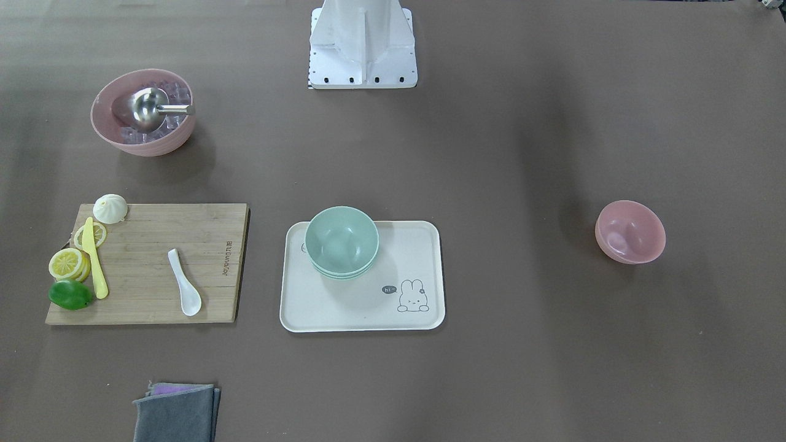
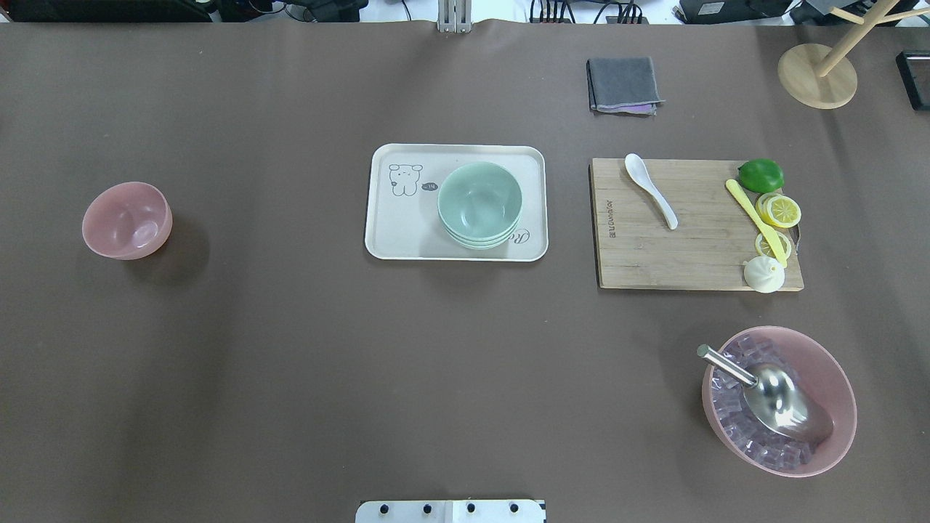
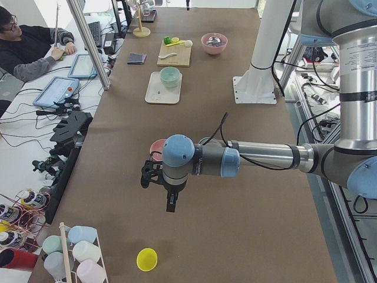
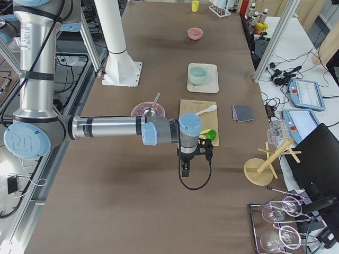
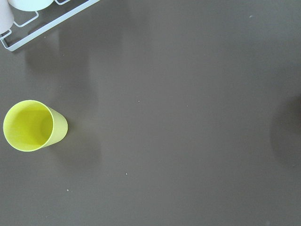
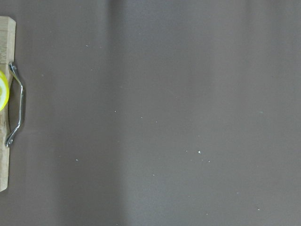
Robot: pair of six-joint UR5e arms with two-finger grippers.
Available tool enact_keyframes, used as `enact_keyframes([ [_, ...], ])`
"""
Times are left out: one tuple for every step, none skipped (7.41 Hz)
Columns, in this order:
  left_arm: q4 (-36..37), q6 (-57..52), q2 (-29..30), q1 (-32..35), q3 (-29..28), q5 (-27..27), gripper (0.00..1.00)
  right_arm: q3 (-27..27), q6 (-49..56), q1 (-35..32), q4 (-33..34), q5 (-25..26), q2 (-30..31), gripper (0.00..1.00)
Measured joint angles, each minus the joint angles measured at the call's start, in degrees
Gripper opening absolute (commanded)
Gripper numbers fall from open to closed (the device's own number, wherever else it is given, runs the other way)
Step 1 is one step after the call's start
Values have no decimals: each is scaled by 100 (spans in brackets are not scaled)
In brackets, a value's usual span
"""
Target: Stack pink bowl on green and place spoon
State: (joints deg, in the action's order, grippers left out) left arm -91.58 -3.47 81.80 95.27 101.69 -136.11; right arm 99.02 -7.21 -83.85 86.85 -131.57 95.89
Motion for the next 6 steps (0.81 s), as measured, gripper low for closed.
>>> enact_keyframes([
  [-22, -9, -2, 0, -1, 0, 98, -2, 0, 0, -3, 0, 0, 100],
  [-75, -14, 1, -3, -8, 3, 98, -2, 4, 0, -12, 0, 3, 100],
  [-115, -12, 38, -9, -6, 5, 98, -3, 18, 0, -23, 1, 6, 100],
  [-131, -22, 142, -11, 3, 8, 98, -4, 31, 0, -31, 4, 8, 100],
  [-139, -37, 315, -12, 11, 11, 98, 10, 34, 0, -60, 0, -6, 100],
  [-176, -38, 511, -29, 8, 12, 98, 30, -7, 0, -219, -21, -26, 100],
])
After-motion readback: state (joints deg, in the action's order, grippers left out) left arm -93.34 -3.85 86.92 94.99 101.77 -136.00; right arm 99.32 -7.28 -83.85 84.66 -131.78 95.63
